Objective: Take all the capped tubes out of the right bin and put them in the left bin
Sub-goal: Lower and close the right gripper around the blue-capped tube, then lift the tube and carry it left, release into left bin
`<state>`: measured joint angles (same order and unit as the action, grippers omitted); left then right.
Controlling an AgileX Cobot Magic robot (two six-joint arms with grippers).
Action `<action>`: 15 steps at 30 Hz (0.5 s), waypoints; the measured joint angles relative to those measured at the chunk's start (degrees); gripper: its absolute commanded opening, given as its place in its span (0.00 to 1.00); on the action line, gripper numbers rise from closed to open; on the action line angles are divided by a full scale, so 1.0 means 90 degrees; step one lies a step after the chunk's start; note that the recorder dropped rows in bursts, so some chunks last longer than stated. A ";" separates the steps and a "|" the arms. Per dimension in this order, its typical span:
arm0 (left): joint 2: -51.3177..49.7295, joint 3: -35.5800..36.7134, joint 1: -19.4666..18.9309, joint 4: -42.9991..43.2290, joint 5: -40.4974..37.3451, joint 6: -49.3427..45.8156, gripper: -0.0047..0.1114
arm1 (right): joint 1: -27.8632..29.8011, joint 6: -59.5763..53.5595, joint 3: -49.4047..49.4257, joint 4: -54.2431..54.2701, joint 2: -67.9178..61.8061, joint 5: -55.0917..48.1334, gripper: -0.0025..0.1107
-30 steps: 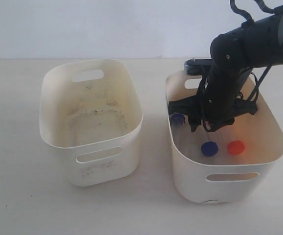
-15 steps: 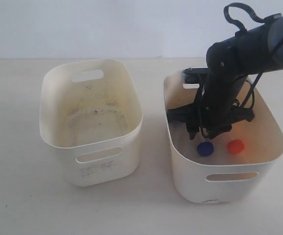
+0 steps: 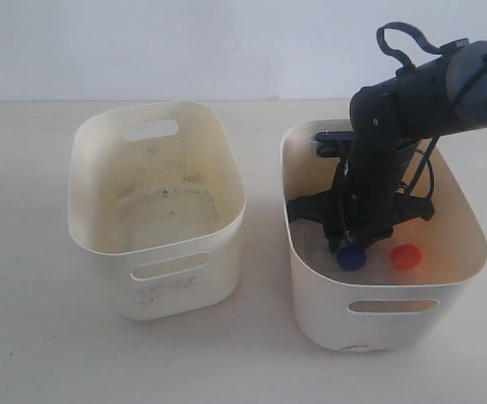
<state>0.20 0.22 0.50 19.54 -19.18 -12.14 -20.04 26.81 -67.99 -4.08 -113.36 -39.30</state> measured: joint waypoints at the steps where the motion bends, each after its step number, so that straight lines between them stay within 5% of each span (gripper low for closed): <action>1: 0.0000 0.0000 0.0000 0.0000 0.0000 0.0000 0.08 | 0.0000 0.0000 0.0000 0.0000 0.0000 0.0000 0.07; 15: 0.0000 0.0000 0.0000 0.0000 0.0000 0.0000 0.08 | 0.0000 -0.0073 0.0000 -0.0178 0.0715 -0.0067 0.02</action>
<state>0.20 0.22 0.50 19.54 -19.18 -12.14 -20.04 26.15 -67.99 -5.68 -106.93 -39.90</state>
